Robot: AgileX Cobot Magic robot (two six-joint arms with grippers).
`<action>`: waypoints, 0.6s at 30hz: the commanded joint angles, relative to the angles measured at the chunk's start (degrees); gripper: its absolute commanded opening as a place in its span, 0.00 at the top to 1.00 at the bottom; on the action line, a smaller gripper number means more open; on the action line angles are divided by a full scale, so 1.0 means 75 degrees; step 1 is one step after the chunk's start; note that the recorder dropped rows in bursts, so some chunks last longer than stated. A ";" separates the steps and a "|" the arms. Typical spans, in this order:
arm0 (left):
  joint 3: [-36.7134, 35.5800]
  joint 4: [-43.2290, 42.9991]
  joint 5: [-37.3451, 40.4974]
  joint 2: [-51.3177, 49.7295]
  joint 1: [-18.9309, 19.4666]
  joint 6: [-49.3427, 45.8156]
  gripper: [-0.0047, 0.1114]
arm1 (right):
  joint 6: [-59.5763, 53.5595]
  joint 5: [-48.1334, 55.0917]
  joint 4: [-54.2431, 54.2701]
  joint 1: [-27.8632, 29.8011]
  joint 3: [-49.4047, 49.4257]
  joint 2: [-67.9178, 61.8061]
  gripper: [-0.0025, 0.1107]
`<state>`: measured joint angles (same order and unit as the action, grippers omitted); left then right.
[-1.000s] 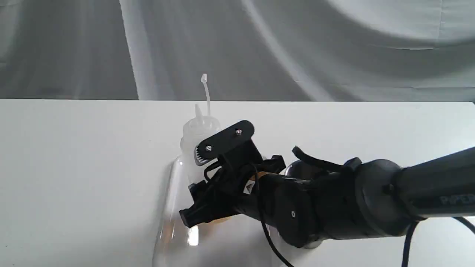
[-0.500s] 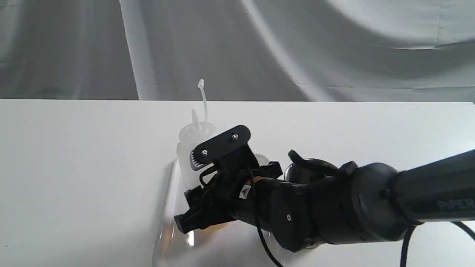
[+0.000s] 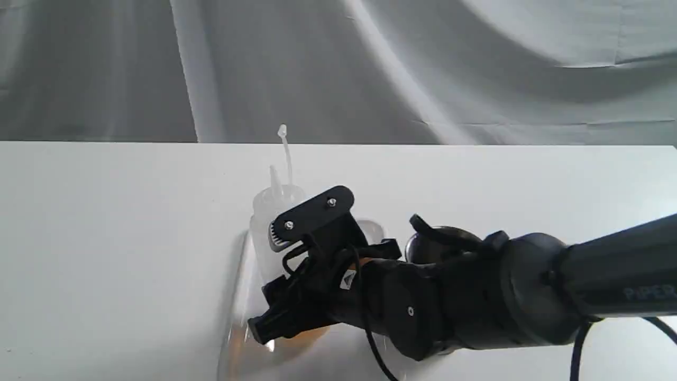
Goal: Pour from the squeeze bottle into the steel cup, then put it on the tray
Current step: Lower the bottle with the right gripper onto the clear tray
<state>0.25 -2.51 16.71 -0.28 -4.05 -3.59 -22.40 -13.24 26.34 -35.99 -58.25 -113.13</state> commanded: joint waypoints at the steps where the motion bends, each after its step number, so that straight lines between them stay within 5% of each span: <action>1: -0.0034 -0.0004 -0.0050 0.0038 -0.0024 0.0013 0.89 | -0.0037 -0.0113 -0.0024 0.0000 0.0039 0.0091 0.54; 18: -0.0034 -0.0004 -0.0050 0.0038 -0.0024 0.0013 0.89 | -0.0037 0.0111 -0.0004 0.0000 0.0039 0.0091 0.54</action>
<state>0.25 -2.51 16.71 -0.28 -4.05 -3.59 -22.40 -12.62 26.34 -35.99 -58.25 -113.13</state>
